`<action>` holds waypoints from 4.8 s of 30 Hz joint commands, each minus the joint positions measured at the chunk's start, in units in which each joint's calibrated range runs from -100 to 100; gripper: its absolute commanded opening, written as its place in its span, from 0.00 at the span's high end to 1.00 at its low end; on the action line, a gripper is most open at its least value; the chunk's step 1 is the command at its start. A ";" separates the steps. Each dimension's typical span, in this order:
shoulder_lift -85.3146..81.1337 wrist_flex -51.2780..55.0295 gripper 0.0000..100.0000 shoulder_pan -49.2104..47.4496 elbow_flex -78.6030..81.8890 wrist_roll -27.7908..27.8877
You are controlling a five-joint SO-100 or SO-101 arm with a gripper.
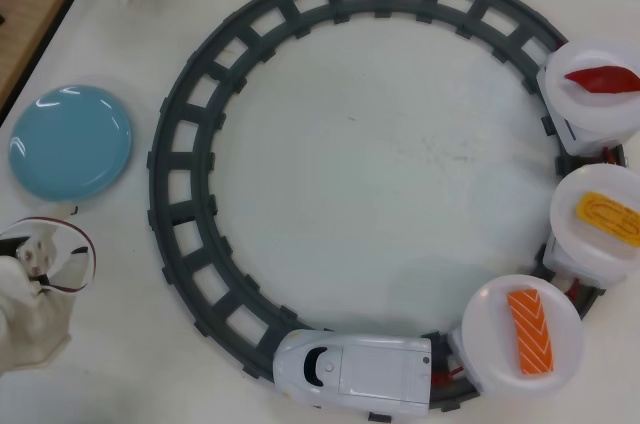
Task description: Pick up the sushi from the Shinkansen and put it on the blue dish
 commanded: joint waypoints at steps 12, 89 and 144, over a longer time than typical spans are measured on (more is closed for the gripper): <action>0.35 8.48 0.83 13.18 -4.05 12.78; 22.83 9.15 0.73 51.12 -13.97 54.10; 28.97 -12.25 0.80 46.99 -1.34 42.12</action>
